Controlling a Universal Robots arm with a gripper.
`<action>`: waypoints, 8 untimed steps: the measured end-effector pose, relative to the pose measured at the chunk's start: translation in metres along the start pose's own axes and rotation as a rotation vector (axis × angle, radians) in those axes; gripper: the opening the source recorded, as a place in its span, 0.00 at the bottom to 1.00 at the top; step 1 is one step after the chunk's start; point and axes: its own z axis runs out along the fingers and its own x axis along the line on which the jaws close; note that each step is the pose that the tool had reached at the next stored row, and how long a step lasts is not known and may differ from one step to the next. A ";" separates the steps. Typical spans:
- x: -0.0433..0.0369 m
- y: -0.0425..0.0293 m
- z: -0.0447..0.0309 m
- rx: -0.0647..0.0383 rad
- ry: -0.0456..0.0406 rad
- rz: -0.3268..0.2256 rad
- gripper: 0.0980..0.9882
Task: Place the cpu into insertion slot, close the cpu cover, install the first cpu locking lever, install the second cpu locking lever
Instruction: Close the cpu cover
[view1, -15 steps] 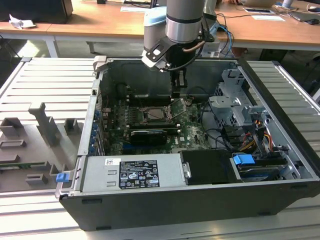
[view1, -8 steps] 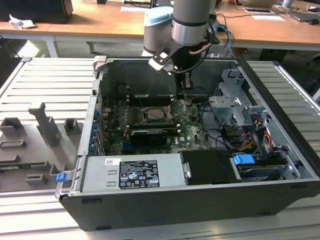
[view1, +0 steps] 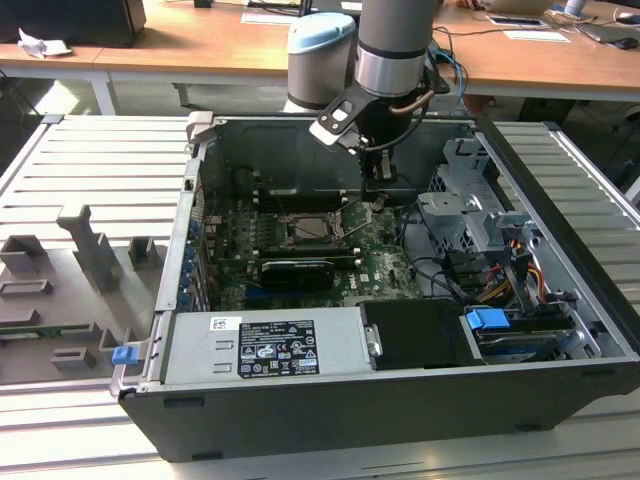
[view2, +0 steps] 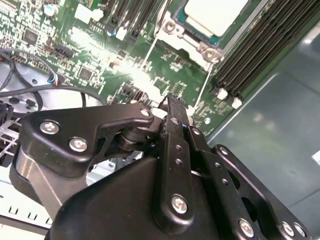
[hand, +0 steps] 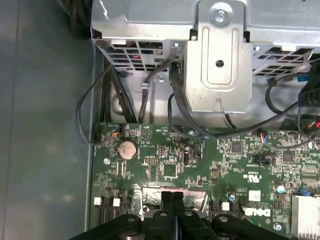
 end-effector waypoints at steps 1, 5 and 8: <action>-0.0001 0.0018 0.0008 0.000 -0.0006 0.000 0.01; -0.0005 0.0101 0.0034 0.000 -0.0029 0.000 0.01; -0.0007 0.0175 0.0057 0.000 -0.0029 0.000 0.01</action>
